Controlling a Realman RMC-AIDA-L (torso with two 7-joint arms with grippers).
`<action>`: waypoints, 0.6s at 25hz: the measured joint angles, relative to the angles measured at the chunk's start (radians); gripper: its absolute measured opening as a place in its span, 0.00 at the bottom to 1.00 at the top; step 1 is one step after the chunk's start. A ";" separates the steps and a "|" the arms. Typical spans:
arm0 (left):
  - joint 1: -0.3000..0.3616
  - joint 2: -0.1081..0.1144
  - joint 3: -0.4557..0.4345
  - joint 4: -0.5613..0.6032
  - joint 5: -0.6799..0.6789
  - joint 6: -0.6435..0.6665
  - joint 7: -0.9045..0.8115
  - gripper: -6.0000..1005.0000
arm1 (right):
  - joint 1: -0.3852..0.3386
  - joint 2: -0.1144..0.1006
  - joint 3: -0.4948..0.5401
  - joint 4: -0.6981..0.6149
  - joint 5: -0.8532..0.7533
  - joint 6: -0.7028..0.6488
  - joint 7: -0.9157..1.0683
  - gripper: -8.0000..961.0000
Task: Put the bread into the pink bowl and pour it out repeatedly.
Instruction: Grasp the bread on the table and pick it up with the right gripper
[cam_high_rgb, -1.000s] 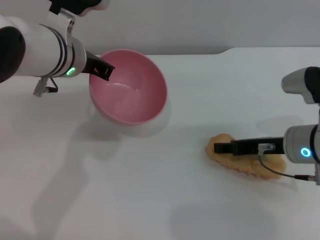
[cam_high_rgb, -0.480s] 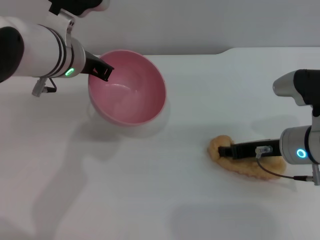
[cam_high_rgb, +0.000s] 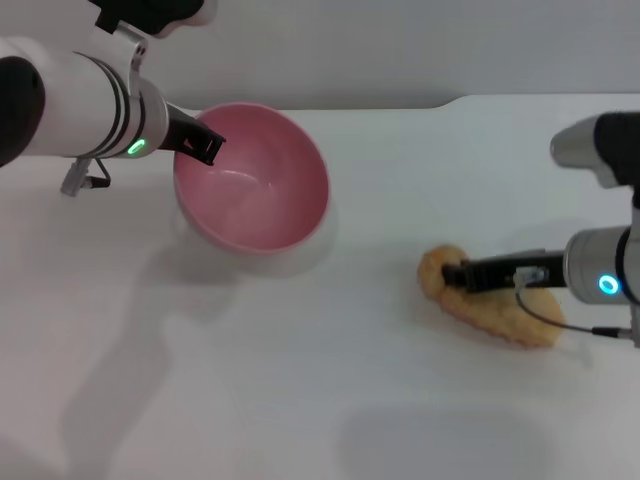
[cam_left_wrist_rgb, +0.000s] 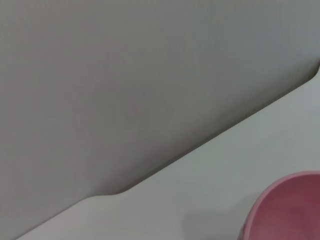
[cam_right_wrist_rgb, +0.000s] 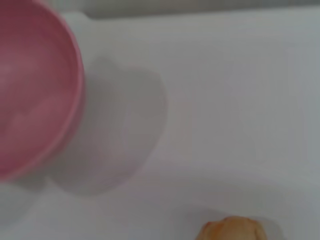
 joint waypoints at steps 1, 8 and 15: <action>0.001 0.000 -0.001 0.000 0.000 0.000 0.002 0.13 | -0.005 -0.001 0.003 -0.020 -0.003 0.002 0.003 0.22; 0.004 -0.001 0.000 0.000 -0.001 0.006 0.009 0.13 | -0.017 -0.001 0.014 -0.116 -0.050 0.018 0.039 0.17; 0.000 -0.001 0.002 -0.038 -0.008 0.026 0.009 0.13 | -0.047 -0.001 0.015 -0.254 -0.061 0.056 0.059 0.14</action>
